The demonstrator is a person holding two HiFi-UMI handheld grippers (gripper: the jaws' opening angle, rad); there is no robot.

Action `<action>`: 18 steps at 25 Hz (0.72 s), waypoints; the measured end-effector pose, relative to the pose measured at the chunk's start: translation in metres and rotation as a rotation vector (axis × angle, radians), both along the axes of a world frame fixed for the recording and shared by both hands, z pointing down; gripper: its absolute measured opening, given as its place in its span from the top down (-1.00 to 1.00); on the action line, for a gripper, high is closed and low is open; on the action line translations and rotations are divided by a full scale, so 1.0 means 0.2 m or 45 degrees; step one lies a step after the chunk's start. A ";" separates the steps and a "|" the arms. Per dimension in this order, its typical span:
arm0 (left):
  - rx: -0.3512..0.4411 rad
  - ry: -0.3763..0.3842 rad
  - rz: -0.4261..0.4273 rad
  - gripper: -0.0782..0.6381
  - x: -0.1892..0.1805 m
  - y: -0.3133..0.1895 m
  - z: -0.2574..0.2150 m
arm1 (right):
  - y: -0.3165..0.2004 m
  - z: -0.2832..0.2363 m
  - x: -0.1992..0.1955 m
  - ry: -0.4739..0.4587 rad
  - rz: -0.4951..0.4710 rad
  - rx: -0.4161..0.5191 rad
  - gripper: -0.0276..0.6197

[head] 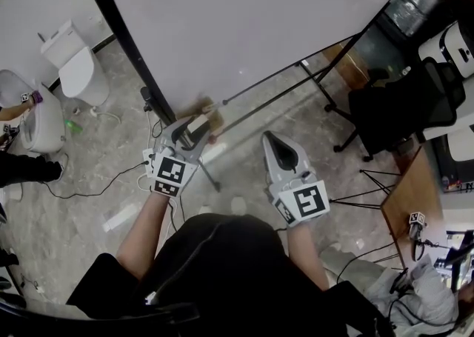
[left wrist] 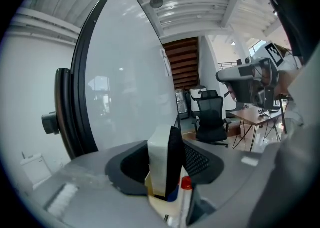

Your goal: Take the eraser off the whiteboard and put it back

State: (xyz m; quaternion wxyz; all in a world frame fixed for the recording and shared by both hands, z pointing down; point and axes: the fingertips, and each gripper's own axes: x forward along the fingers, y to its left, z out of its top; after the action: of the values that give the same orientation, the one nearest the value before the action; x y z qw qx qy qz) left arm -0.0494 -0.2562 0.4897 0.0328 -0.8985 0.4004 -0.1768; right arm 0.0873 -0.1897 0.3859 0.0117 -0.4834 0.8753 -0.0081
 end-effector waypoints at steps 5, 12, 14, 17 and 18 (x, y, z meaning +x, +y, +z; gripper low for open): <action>-0.017 -0.018 0.000 0.22 0.00 -0.01 0.04 | -0.01 0.01 0.00 -0.002 0.005 -0.003 0.88; -0.033 -0.075 -0.006 0.20 -0.02 -0.02 0.08 | -0.02 0.01 0.00 -0.001 0.003 -0.012 0.88; -0.037 -0.078 -0.009 0.20 -0.02 -0.02 0.09 | -0.03 0.01 -0.01 -0.002 0.003 -0.012 0.88; -0.045 -0.083 -0.010 0.19 -0.02 -0.03 0.11 | -0.04 0.01 -0.01 -0.003 0.002 -0.009 0.88; -0.048 -0.085 -0.012 0.19 -0.02 -0.03 0.11 | -0.04 0.02 -0.01 -0.003 0.002 -0.009 0.88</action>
State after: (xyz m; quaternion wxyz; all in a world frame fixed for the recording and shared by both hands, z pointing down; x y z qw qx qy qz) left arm -0.0541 -0.2614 0.5119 0.0283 -0.8907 0.3999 -0.2143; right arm 0.0852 -0.1973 0.3891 0.0109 -0.4840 0.8749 -0.0118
